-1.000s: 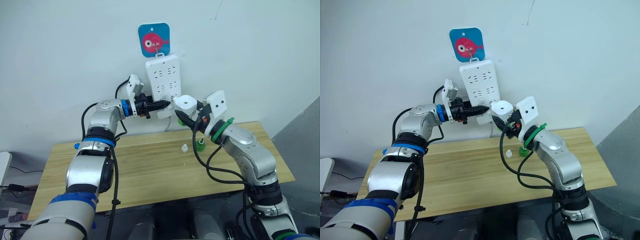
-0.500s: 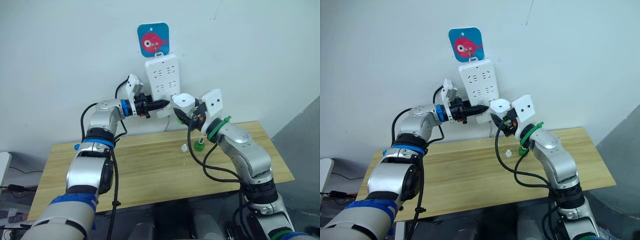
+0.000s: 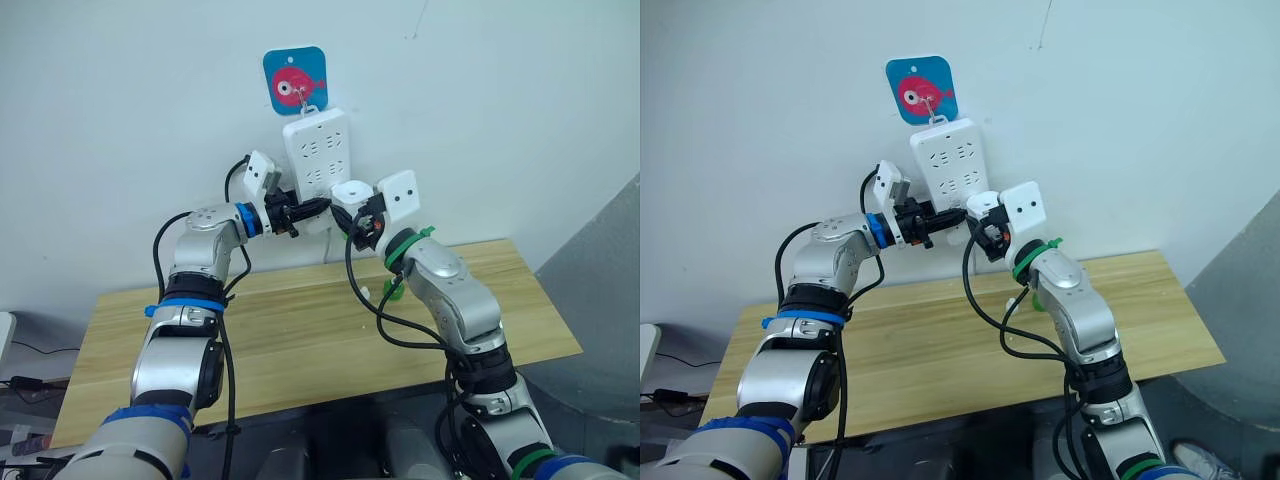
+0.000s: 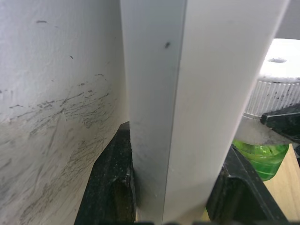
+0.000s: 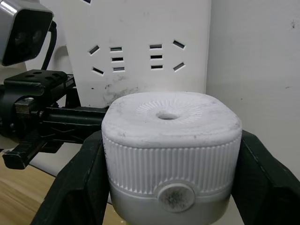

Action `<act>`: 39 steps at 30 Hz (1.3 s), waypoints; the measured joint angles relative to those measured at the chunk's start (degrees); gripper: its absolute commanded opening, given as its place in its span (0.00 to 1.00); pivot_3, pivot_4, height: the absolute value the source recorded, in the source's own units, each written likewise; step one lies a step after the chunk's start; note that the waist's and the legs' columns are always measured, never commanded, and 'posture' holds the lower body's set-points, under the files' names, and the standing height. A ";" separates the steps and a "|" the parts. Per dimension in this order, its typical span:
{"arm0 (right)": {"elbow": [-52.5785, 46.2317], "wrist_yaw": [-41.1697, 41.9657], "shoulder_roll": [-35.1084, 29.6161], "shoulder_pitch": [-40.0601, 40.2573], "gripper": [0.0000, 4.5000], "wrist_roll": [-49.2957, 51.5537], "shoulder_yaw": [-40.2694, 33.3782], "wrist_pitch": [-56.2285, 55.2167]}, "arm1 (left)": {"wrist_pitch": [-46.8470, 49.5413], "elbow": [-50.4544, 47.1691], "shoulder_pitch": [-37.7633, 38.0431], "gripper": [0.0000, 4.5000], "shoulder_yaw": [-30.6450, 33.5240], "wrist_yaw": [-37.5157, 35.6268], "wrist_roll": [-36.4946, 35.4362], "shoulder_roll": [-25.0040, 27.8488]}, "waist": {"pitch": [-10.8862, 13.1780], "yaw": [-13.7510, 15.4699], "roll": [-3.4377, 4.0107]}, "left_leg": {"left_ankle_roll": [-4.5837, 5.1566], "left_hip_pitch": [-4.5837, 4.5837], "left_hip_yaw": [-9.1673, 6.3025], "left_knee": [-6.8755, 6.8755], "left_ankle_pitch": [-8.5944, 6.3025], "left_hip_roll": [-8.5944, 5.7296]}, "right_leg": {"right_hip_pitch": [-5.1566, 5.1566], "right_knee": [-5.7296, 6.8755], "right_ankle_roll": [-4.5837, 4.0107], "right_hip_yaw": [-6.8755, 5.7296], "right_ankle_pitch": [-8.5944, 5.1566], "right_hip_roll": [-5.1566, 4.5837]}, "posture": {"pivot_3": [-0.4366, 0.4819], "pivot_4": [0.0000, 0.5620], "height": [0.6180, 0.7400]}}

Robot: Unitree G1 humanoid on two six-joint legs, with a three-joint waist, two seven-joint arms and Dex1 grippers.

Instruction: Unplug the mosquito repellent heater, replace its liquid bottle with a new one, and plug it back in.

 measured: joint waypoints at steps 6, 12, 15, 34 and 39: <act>3.58 -0.03 -0.58 -1.69 0.97 -2.29 0.32 -2.12 | 1.16 -2.27 0.76 0.79 0.94 0.10 -1.18 -0.01 | 0.01 0.20 0.01 | -0.03 -0.08 -0.12 -0.05 0.01 0.00 | -0.02 -0.05 -0.01 -0.07 0.01 -0.03 | 0.39 0.31 1.00; 0.73 2.03 -1.13 0.42 1.00 -1.32 0.58 -0.41 | 2.65 -8.90 5.73 1.00 0.76 -1.41 -2.08 5.08 | 0.02 0.23 0.03 | -0.03 -0.08 -0.16 -0.13 -0.07 0.01 | -0.06 -0.12 0.01 -0.05 0.02 -0.07 | 0.39 0.30 1.00; -3.20 2.92 -2.48 2.55 1.00 0.39 0.04 2.63 | 4.68 -13.72 11.50 1.00 1.04 -2.78 -3.34 9.35 | 0.03 0.04 0.06 | -0.03 -0.05 -0.18 -0.14 -0.07 0.07 | -0.05 -0.11 0.00 -0.06 0.02 -0.05 | 0.40 0.30 1.00; -17.20 14.85 -21.39 29.89 0.88 9.99 -8.75 3.87 | 5.96 -52.23 60.43 1.00 11.67 16.50 -8.94 4.76 | 0.10 4.01 0.10 | 0.05 0.12 -0.05 -0.13 -0.18 0.12 | 0.28 -0.34 0.01 -0.05 0.00 -0.09 | 0.48 0.29 1.00; -15.06 15.43 -21.57 32.54 0.48 9.85 -8.81 0.49 | 5.02 -55.56 62.26 1.00 10.51 19.01 -8.83 4.37 | 0.11 4.92 0.15 | 0.20 0.36 -0.07 -0.13 -0.27 0.12 | 0.58 -0.38 0.00 -0.10 -0.01 -0.08 | 0.48 0.29 1.00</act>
